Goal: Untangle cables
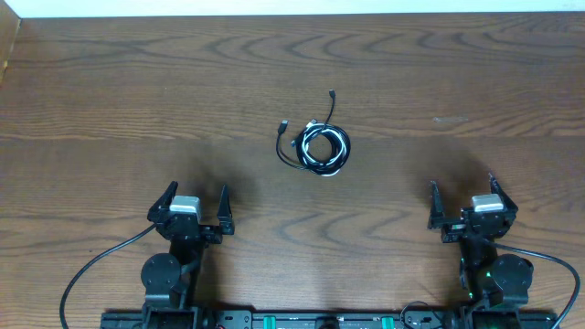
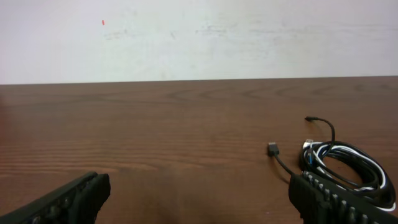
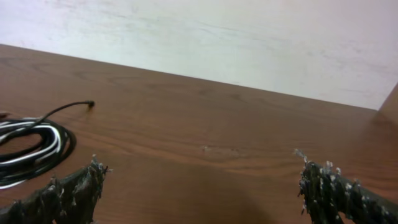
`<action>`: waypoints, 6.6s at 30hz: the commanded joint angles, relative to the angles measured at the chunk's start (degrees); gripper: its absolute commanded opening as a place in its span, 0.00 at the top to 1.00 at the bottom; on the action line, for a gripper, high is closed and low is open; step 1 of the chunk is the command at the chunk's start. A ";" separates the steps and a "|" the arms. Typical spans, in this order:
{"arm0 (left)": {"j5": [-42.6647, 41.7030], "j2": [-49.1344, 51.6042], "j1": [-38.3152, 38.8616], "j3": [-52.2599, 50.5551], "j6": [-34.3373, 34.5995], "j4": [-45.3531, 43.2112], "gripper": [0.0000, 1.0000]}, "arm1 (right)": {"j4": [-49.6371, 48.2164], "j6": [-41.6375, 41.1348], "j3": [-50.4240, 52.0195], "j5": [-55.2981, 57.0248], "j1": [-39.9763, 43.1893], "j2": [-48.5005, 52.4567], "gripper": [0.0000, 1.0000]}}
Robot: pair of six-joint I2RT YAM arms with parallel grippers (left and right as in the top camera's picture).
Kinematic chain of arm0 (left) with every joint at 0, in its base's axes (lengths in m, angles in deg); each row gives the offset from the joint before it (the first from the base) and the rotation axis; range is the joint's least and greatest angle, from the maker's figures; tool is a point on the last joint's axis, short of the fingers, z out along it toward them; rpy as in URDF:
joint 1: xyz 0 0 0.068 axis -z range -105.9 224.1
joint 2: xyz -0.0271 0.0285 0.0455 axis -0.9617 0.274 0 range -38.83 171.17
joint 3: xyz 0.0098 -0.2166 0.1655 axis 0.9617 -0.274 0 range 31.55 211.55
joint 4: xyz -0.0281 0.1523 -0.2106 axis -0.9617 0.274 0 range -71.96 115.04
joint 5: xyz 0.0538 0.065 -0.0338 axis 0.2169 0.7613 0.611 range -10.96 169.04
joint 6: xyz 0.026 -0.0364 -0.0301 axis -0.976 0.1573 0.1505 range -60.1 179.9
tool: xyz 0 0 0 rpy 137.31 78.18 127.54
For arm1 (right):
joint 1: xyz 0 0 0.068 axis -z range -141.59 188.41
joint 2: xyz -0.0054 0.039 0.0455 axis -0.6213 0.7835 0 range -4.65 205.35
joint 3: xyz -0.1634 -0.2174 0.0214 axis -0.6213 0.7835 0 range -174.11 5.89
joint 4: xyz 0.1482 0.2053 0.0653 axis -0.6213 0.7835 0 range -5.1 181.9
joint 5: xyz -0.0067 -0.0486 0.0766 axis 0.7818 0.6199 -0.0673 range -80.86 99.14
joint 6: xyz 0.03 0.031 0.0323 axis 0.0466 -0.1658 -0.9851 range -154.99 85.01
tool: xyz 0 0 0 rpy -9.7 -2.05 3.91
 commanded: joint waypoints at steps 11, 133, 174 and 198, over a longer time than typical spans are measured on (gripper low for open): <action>-0.94 -0.09 0.24 -1.05 -0.66 1.86 0.02 | 0.26 0.57 0.07 0.13 0.24 0.02 0.01; -0.76 98.84 27.93 72.22 35.93 26.43 0.93 | 41.09 -4.48 -64.32 -26.53 0.13 69.51 0.01; -1.88 86.68 25.90 72.22 67.95 18.69 0.92 | 36.09 -29.27 -64.32 -17.35 -9.62 81.55 0.11; -3.78 76.56 22.64 72.22 77.11 17.75 0.93 | 20.48 -45.24 -64.32 -34.05 -8.55 97.98 0.20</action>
